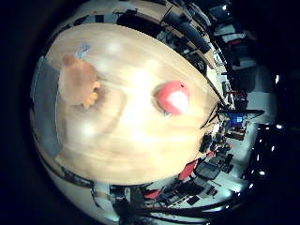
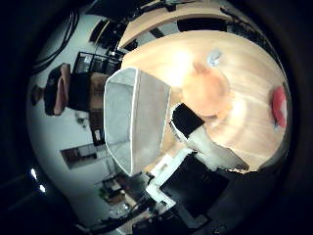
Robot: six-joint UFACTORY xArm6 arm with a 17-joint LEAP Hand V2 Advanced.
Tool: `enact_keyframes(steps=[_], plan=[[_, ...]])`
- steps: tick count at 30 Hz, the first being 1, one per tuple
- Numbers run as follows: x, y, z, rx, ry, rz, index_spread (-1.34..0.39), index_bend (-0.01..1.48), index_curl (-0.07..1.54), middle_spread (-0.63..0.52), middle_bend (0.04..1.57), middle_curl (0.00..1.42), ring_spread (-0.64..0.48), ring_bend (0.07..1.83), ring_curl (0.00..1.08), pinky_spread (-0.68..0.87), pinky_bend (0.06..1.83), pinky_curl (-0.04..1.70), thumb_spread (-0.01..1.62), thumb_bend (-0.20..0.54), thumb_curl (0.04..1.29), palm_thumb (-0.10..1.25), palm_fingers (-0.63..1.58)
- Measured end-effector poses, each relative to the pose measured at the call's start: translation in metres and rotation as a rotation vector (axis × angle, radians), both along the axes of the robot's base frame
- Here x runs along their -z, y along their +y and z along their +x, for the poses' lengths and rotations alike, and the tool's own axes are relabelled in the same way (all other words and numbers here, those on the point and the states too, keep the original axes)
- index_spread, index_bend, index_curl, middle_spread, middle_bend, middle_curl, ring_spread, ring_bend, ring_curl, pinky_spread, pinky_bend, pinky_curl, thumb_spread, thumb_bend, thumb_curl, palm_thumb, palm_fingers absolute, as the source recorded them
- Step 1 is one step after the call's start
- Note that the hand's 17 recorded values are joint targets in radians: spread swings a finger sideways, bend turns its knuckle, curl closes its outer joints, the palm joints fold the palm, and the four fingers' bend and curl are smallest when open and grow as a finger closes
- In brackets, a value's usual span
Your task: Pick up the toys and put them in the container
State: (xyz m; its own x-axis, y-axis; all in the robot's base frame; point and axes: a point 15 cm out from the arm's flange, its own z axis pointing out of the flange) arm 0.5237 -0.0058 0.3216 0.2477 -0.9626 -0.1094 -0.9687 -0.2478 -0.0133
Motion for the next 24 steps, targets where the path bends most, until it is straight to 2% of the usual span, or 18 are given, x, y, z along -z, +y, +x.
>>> enact_keyframes(steps=[24], plan=[[0.086, 0.027, 0.020, -0.056, 0.141, 0.005, -0.45, 0.17, 0.32, -0.12, 0.25, 0.36, -0.05, 0.55, 0.16, 0.34, 0.45, 0.13, 1.02, -0.026, 0.29, 0.50, 0.33]])
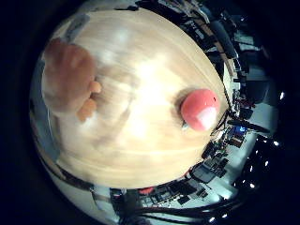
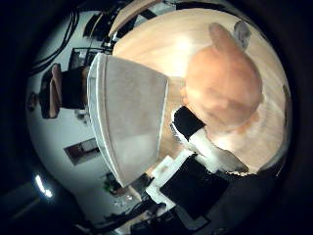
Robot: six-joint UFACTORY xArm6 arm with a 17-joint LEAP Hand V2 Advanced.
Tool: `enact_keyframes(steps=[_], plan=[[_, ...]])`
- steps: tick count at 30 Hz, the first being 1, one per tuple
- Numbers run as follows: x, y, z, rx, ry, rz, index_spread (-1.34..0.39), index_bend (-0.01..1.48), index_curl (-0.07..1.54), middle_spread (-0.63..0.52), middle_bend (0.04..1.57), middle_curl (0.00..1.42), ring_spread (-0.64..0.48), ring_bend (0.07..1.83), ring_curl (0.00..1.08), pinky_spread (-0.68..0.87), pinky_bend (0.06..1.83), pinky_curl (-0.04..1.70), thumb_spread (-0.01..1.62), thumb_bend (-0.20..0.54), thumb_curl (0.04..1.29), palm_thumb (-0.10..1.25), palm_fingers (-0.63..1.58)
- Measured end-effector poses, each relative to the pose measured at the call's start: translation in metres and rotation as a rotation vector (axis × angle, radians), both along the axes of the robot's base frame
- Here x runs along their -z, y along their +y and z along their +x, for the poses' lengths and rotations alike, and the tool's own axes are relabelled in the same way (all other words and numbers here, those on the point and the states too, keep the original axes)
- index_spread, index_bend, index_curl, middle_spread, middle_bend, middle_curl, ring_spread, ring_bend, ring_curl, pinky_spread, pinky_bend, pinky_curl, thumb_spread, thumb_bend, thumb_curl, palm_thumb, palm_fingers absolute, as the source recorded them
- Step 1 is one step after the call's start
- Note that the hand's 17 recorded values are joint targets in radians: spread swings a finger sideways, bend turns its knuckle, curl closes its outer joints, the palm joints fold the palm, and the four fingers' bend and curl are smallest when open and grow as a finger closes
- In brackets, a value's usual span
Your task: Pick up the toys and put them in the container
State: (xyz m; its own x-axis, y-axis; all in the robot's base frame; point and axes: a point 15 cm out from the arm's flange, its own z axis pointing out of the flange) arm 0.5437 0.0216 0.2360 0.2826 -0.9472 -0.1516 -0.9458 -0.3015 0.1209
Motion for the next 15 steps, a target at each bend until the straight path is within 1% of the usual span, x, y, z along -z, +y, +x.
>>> enact_keyframes(steps=[12, 15], plan=[[0.041, 0.007, -0.004, -0.020, 0.074, 0.001, -0.44, 0.16, 0.31, -0.11, 0.25, 0.37, -0.05, 0.54, 0.18, 0.34, 0.43, 0.16, 1.01, -0.026, 0.29, 0.50, 0.31], [0.047, 0.010, -0.004, -0.024, 0.083, 0.001, -0.43, 0.16, 0.31, -0.11, 0.25, 0.37, -0.06, 0.57, 0.19, 0.34, 0.42, 0.16, 1.00, -0.025, 0.29, 0.50, 0.32]])
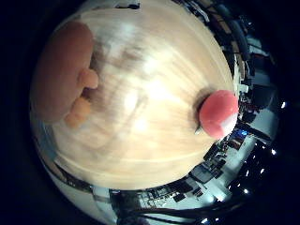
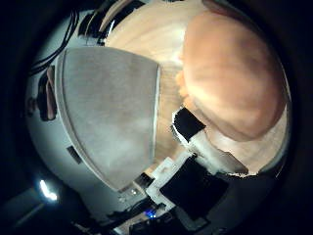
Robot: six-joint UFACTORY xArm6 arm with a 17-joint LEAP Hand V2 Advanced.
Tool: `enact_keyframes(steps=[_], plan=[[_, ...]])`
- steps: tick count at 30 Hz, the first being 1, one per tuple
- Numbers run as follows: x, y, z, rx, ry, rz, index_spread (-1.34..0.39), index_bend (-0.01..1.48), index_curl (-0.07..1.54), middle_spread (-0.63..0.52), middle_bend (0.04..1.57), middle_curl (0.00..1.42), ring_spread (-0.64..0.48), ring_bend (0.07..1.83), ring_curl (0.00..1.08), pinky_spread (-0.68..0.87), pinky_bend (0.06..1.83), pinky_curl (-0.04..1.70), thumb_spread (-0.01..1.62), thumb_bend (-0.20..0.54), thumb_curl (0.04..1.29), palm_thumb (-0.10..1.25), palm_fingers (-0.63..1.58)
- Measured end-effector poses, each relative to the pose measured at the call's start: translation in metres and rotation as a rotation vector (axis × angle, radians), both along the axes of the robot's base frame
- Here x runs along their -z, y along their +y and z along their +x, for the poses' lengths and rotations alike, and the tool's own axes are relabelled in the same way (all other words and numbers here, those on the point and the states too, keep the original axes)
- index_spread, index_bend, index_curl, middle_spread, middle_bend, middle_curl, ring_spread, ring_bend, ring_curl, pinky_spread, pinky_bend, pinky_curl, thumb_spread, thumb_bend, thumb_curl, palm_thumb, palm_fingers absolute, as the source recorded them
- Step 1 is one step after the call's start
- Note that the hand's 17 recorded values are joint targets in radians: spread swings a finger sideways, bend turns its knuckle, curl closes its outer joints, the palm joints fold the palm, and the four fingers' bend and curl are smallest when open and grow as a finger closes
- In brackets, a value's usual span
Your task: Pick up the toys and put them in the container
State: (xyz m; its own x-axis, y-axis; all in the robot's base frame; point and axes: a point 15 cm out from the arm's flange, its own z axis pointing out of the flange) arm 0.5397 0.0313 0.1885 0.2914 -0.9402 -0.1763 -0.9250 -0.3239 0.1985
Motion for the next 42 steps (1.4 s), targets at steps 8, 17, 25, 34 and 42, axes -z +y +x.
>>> enact_keyframes(steps=[8, 17, 25, 34, 42], plan=[[0.014, 0.002, 0.006, -0.002, 0.007, 0.000, -0.42, 0.13, 0.27, -0.21, 0.35, 0.39, -0.22, 0.77, 0.24, 0.29, 0.41, 0.16, 0.99, -0.017, 0.30, 0.54, 0.45], [0.020, 0.002, 0.007, 0.009, 0.013, -0.003, -0.48, 0.21, 0.29, -0.41, 0.69, 0.53, -0.41, 0.94, 0.32, 0.13, 0.31, 0.11, 1.03, 0.033, 0.34, 0.77, 0.75], [0.022, 0.002, 0.009, 0.009, 0.009, -0.003, -0.54, 0.30, 0.38, -0.45, 0.74, 0.59, -0.43, 1.01, 0.38, -0.21, 0.55, 0.13, 1.08, 0.054, 0.36, 0.94, 1.18], [0.006, -0.010, 0.015, 0.020, -0.020, 0.001, -0.57, 0.30, 0.46, -0.47, 0.73, 0.62, -0.39, 1.09, 0.45, -0.49, 1.00, 0.33, 1.07, 0.031, 0.36, 1.04, 1.21], [-0.039, -0.038, 0.019, 0.068, -0.094, 0.004, -0.58, 0.32, 0.53, -0.46, 0.75, 0.64, -0.38, 1.14, 0.47, -0.52, 1.11, 0.40, 1.03, -0.008, 0.37, 1.09, 1.19]])
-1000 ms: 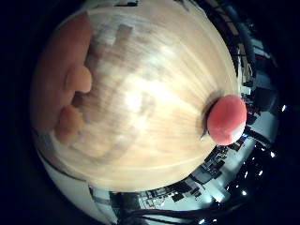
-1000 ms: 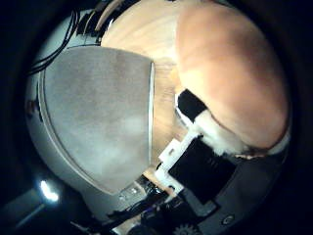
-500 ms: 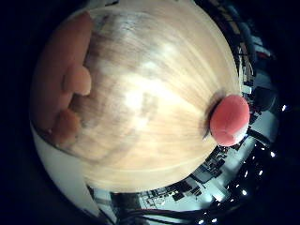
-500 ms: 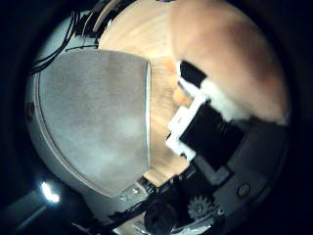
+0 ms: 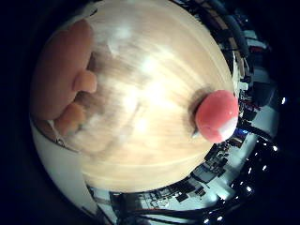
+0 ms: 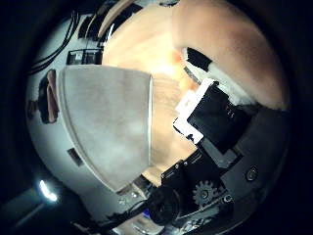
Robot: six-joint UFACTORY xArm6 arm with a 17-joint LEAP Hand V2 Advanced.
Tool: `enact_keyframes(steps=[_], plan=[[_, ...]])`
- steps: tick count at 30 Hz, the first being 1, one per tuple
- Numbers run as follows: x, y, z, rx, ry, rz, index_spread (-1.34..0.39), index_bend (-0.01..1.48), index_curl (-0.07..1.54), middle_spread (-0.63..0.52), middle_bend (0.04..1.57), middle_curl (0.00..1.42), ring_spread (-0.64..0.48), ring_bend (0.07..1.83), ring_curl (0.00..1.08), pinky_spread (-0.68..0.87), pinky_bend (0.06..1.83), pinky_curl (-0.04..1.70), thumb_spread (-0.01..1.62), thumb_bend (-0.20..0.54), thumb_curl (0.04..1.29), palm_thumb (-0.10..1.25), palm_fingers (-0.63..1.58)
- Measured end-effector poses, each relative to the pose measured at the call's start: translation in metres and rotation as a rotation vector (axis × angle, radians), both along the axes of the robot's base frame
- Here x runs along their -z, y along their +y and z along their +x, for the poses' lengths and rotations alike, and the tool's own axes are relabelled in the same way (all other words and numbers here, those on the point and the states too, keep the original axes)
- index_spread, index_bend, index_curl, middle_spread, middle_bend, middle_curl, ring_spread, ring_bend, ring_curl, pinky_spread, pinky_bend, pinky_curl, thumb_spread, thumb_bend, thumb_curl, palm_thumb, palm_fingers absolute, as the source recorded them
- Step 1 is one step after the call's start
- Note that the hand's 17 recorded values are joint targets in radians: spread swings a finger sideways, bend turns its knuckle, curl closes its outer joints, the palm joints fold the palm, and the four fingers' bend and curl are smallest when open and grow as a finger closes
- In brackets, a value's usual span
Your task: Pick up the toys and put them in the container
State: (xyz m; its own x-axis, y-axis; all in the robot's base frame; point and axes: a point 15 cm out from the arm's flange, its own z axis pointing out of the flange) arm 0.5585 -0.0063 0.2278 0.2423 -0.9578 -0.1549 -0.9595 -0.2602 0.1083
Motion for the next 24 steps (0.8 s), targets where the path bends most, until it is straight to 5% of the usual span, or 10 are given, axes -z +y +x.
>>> enact_keyframes(steps=[24], plan=[[-0.212, -0.020, -0.050, 0.010, -0.333, -0.013, -0.60, 0.28, 0.66, -0.45, 0.78, 0.65, -0.37, 1.17, 0.47, -0.52, 1.13, 0.45, 0.98, -0.015, 0.37, 1.11, 1.18]])
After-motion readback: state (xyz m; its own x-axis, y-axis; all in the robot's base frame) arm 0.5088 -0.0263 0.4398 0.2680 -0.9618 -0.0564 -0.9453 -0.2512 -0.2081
